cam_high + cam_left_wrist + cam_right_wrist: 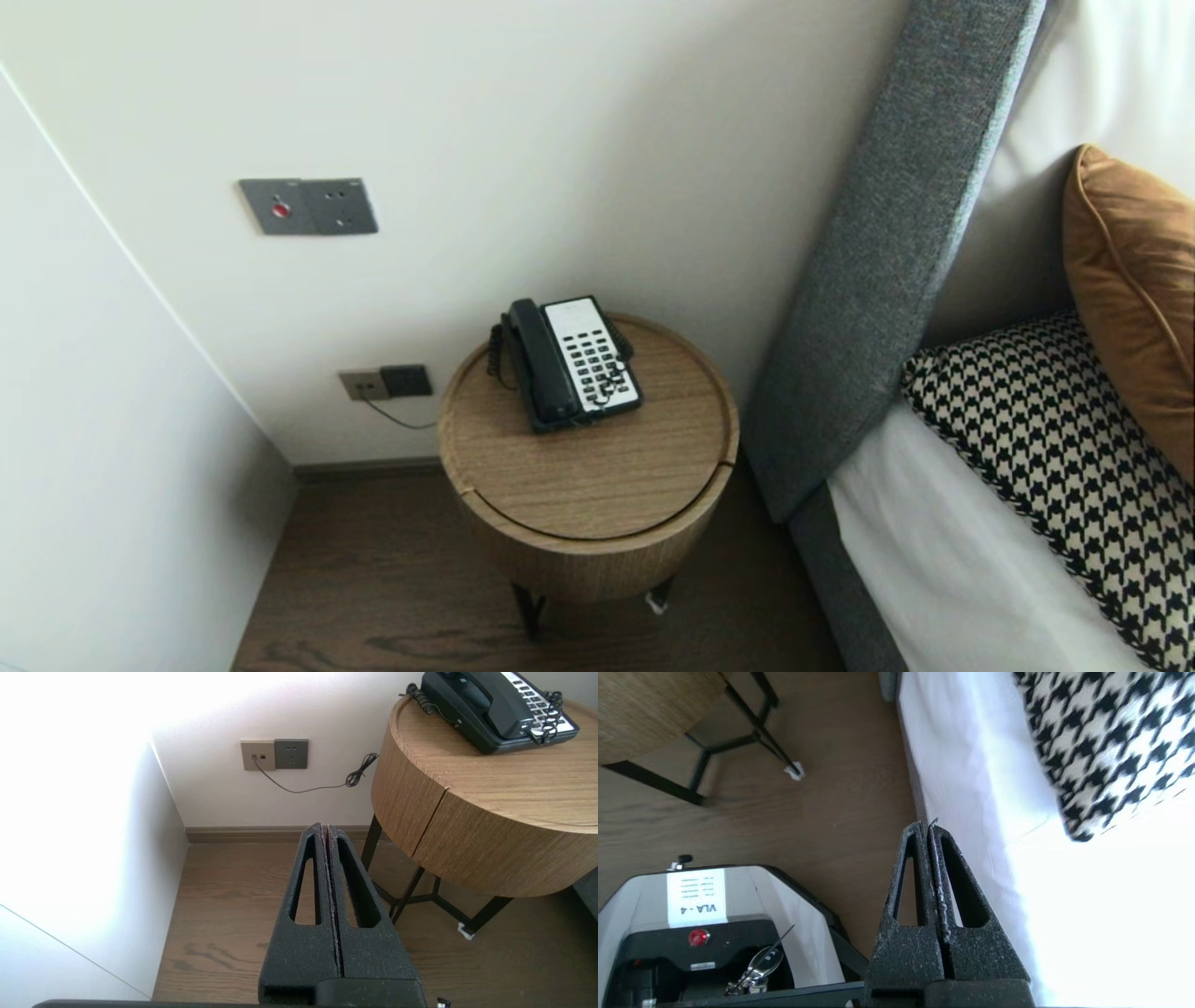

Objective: Open the nightstand drawer

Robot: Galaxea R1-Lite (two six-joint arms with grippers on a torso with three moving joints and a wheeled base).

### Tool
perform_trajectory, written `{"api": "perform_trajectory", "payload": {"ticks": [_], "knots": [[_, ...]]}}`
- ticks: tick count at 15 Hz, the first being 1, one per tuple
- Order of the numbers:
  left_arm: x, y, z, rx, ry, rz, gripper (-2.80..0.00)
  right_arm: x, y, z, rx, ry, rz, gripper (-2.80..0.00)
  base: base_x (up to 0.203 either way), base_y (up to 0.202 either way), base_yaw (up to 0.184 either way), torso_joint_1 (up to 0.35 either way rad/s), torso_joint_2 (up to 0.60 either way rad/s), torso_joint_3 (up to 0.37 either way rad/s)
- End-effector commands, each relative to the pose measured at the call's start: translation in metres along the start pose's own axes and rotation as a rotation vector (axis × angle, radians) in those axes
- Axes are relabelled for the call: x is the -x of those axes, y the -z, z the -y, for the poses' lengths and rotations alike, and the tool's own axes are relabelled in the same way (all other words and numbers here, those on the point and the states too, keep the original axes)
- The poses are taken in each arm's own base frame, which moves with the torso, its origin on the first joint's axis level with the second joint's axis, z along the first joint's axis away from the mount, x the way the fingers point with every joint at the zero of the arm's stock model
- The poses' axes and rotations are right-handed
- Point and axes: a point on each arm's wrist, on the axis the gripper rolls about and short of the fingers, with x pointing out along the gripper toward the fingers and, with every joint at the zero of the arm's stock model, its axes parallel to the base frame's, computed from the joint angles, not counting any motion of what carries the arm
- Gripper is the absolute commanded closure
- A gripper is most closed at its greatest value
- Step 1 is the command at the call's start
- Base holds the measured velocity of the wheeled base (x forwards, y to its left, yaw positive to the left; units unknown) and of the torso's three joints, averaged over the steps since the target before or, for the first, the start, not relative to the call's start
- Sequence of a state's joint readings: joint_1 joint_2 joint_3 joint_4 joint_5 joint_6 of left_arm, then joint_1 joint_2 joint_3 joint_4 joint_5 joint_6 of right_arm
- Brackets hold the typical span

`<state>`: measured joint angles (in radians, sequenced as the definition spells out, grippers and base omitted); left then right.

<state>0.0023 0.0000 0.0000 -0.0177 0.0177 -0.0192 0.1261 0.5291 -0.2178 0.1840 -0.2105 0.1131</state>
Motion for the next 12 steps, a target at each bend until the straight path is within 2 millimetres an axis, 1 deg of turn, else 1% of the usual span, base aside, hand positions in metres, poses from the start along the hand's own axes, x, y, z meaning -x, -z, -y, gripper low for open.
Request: {"api": "perform_trajectory", "payload": {"ticks": [1, 3, 5, 7, 12], "knots": [[0.0, 0.0, 0.0, 0.001, -0.001, 0.001, 0.0, 0.005, 0.014, 0.002, -0.022, -0.007, 0.047, 0.0, 0.0, 0.0, 0.0, 0.0, 0.0, 0.0], [0.0, 0.0, 0.0, 0.001, 0.0, 0.001, 0.0, 0.007, 0.026, 0.002, -0.005, -0.048, 0.079, 0.0, 0.0, 0.0, 0.0, 0.0, 0.0, 0.0], [0.0, 0.0, 0.0, 0.001, 0.0, 0.001, 0.0, 0.007, 0.041, 0.002, 0.048, -0.048, 0.122, 0.0, 0.0, 0.0, 0.0, 0.0, 0.0, 0.0], [0.0, 0.0, 0.0, 0.001, 0.0, 0.001, 0.0, 0.007, 0.051, 0.001, 0.097, -0.075, 0.181, 0.0, 0.0, 0.0, 0.0, 0.0, 0.0, 0.0], [0.0, 0.0, 0.0, 0.001, -0.001, 0.001, 0.0, 0.013, 0.056, 0.002, 0.115, -0.085, 0.346, 0.0, 0.0, 0.0, 0.0, 0.0, 0.0, 0.0]]}}
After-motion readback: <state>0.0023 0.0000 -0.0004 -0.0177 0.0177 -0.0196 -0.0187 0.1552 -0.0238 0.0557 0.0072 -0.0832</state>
